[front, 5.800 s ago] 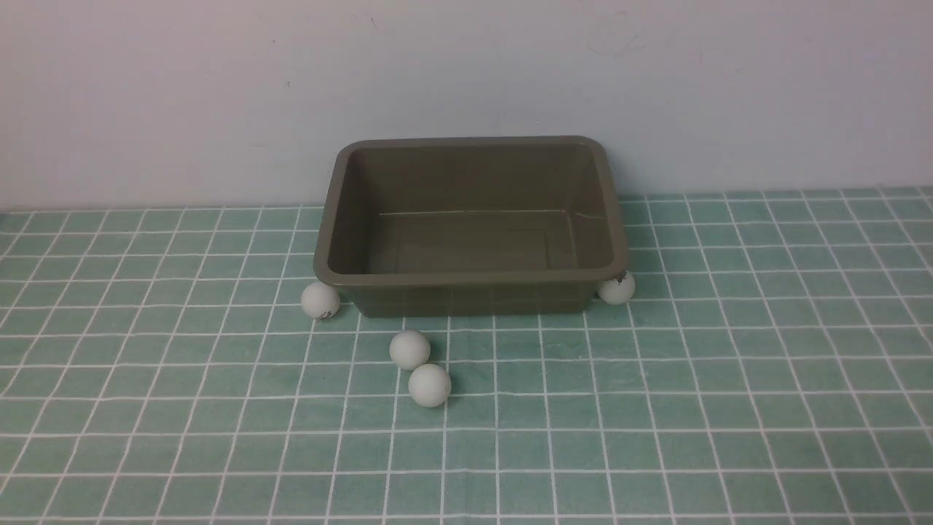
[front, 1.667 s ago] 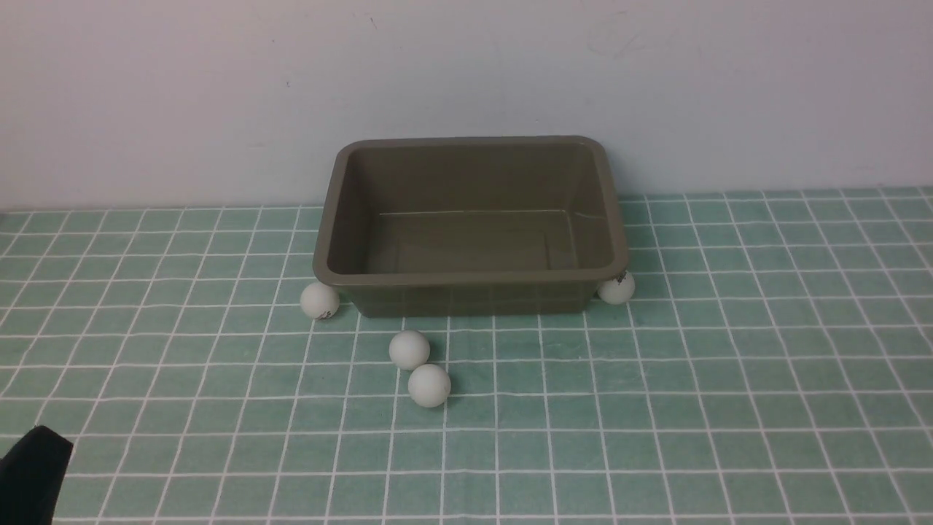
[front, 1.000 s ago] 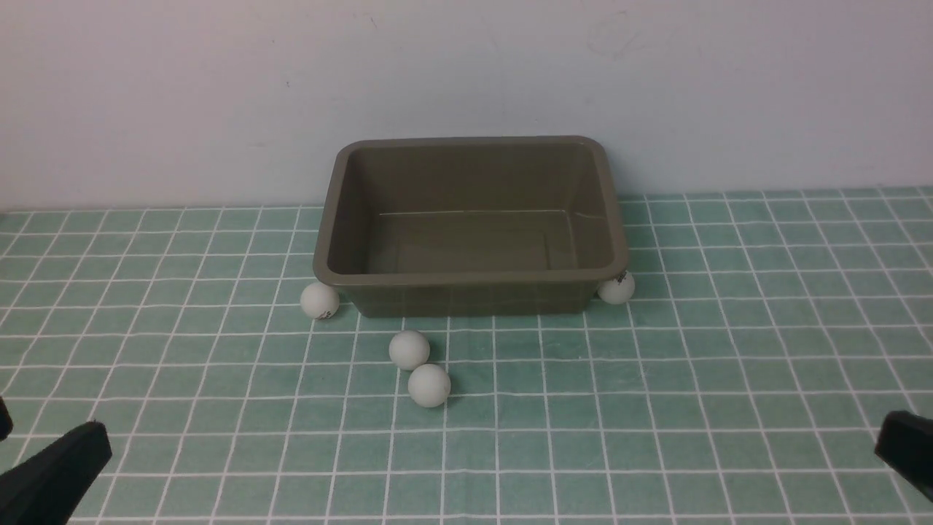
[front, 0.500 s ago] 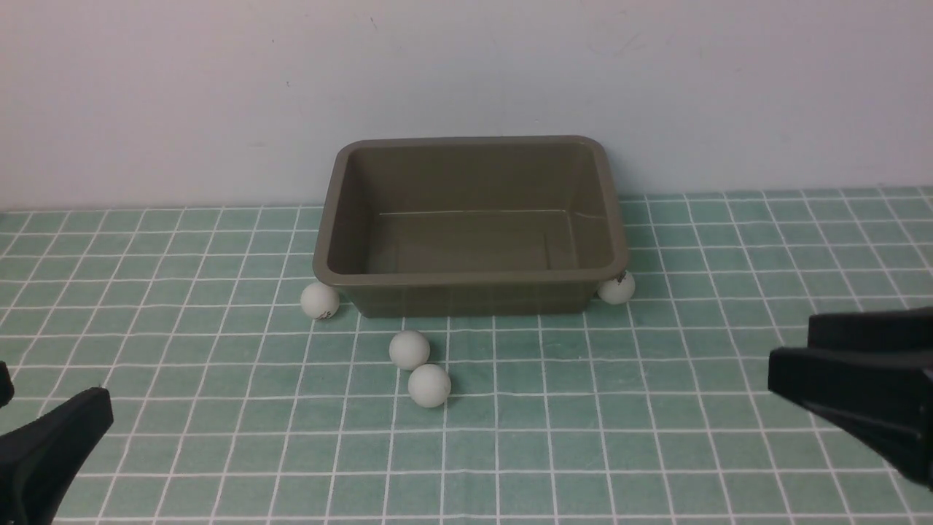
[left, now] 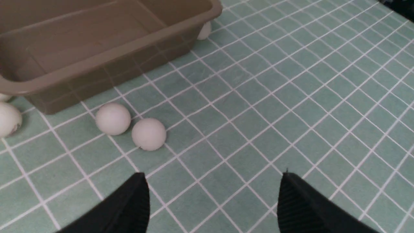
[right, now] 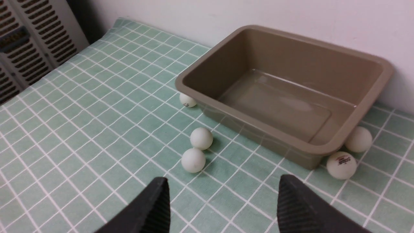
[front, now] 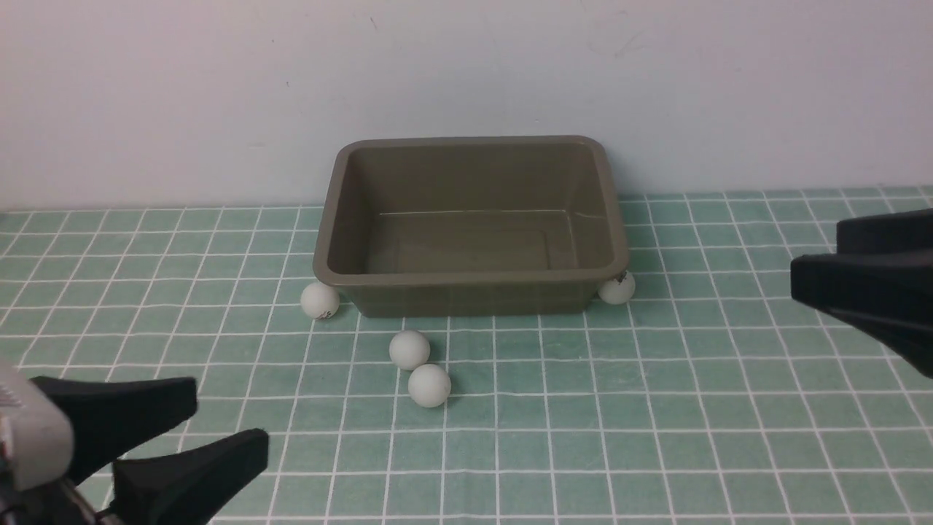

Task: Put the table tennis balls in the box on the green coffee tablecloth.
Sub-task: 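Reach for and grasp a ping pong ball on the table beside the basket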

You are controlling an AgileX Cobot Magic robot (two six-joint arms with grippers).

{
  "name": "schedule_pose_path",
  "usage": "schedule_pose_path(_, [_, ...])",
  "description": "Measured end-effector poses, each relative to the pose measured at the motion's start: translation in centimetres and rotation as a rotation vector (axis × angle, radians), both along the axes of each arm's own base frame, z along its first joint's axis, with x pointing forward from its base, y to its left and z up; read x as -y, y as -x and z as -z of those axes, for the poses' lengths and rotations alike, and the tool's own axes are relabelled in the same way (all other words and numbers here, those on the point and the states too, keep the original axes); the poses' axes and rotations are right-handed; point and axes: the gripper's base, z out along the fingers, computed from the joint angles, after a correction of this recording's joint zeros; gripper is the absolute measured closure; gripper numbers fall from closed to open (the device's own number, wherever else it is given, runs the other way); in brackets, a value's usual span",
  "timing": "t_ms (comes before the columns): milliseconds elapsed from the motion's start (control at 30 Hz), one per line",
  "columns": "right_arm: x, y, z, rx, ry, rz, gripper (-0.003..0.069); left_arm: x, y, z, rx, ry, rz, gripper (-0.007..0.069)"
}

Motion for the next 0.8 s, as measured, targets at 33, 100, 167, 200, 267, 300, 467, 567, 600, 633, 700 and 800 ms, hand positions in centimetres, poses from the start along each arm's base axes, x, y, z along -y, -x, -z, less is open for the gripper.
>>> schedule_pose_path(33, [0.0, 0.0, 0.0, 0.000, -0.002, 0.000, 0.0251, -0.1, -1.1, 0.4, -0.035, -0.004, -0.009, 0.0146])
schedule_pose_path(100, [0.0, 0.0, -0.1, 0.001, -0.012, 0.001, 0.0251, -0.1, -2.7, 0.7, -0.067, -0.006, -0.023, 0.0146])
schedule_pose_path(167, [-0.1, 0.0, -0.1, 0.002, -0.021, 0.001, 0.0251, -0.2, -5.0, 1.1, -0.116, -0.004, -0.029, 0.0146])
schedule_pose_path(200, [-0.1, 0.0, -0.2, 0.002, -0.025, 0.001, 0.0251, -0.1, -5.9, 1.4, -0.138, -0.003, -0.028, 0.0146])
schedule_pose_path(267, [-0.1, 0.0, -0.2, 0.002, -0.025, 0.001, 0.0251, -0.1, -7.1, 1.4, -0.157, 0.000, -0.020, 0.0146])
schedule_pose_path(300, [-0.1, 0.0, -0.2, 0.002, -0.025, 0.001, 0.0251, -0.1, -7.7, 1.5, -0.164, 0.002, -0.016, 0.0146])
schedule_pose_path(467, [-0.1, 0.0, -0.2, 0.002, -0.026, 0.001, 0.0251, 0.3, -9.5, 1.6, -0.163, -0.026, 0.035, 0.0146])
schedule_pose_path(567, [-0.1, 0.0, -0.2, 0.000, -0.027, 0.002, 0.0251, 0.8, -10.0, 1.6, -0.124, -0.084, 0.090, 0.0146])
schedule_pose_path(600, [-0.1, 0.0, -0.2, -0.001, -0.029, 0.004, 0.0251, 1.1, -10.1, 1.7, -0.109, -0.105, 0.113, 0.0146])
schedule_pose_path(633, [-0.1, 0.0, -0.2, -0.001, -0.030, 0.006, 0.0251, 1.3, -10.1, 1.7, -0.095, -0.126, 0.136, 0.0146])
schedule_pose_path(700, [-0.1, -0.1, -0.2, -0.003, -0.034, 0.011, 0.0251, 1.9, -10.2, 1.7, -0.056, -0.177, 0.185, 0.0146])
schedule_pose_path(800, [0.0, -0.1, -0.2, -0.005, -0.036, 0.014, 0.0251, 2.9, -10.1, 1.7, -0.023, -0.213, 0.229, 0.0146])
